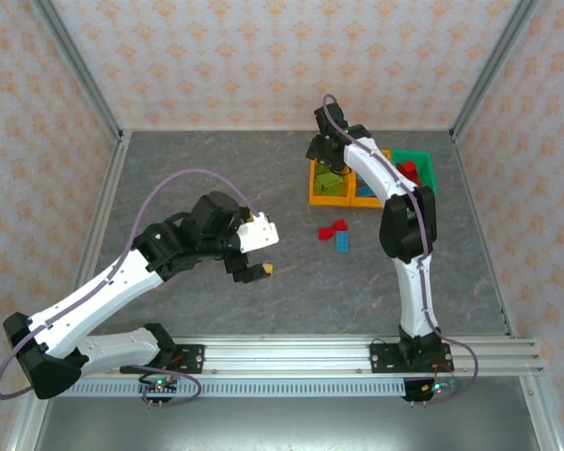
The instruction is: Sort the legos into containers by color
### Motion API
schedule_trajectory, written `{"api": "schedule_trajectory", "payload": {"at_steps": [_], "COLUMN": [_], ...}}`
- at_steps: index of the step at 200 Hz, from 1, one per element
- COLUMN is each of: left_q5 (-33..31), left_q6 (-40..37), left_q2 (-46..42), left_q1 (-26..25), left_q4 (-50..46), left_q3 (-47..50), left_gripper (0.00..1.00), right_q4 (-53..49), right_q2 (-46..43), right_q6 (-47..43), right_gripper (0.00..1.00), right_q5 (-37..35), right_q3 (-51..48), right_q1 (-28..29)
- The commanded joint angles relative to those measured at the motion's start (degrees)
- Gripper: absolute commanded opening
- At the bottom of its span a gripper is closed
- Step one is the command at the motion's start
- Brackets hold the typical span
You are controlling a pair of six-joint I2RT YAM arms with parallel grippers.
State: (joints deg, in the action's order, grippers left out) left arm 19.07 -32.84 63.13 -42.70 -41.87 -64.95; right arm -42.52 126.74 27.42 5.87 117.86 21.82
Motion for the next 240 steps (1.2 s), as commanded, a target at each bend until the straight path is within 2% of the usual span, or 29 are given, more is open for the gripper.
{"api": "schedule_trajectory", "payload": {"at_steps": [1, 49, 91, 118, 144, 171, 200, 224, 240], "left_q5": [0.11, 2.04, 4.64, 6.01, 5.57, 5.56, 5.61, 5.46, 5.46], "left_q6": [0.67, 1.30, 2.22, 2.47, 2.36, 2.42, 2.69, 2.83, 2.76], "left_q2": [-0.20, -0.47, 0.56, 0.77, 0.51, 0.45, 0.75, 0.66, 0.64], "left_q1": [0.59, 2.92, 4.19, 4.64, 4.73, 4.82, 4.82, 4.82, 4.86], "left_q4": [-1.57, -1.17, -0.52, -0.50, -0.41, -0.28, -0.32, -0.22, -0.18], "left_q3": [-1.61, -1.85, -2.11, -2.22, -2.08, -1.86, -2.11, -1.87, -1.85], "left_gripper": [1.00, 1.00, 1.00, 1.00, 1.00, 1.00, 1.00, 1.00, 1.00], "right_q4": [-2.60, 9.60, 14.65, 16.57, 18.85, 20.32, 19.94, 19.00, 18.55], "right_q2": [-9.72, -33.85, -39.86, -38.29, -35.47, -31.89, -29.75, -31.90, -36.43], "right_q6": [-0.22, -0.33, -2.51, -2.64, -2.86, -3.47, -2.53, -1.61, -1.03], "right_gripper": [0.59, 0.67, 0.66, 0.65, 0.62, 0.50, 0.38, 0.25, 0.23], "right_q5": [-1.04, -11.48, -7.97, -6.23, -7.64, -6.58, -8.55, -10.13, -11.32], "right_q3": [-6.50, -41.93, -59.39, -63.68, -65.02, -64.52, -63.99, -64.61, -66.09], "right_q1": [0.33, 4.16, 8.52, 8.99, 9.03, 9.03, 9.07, 9.03, 9.03]}}
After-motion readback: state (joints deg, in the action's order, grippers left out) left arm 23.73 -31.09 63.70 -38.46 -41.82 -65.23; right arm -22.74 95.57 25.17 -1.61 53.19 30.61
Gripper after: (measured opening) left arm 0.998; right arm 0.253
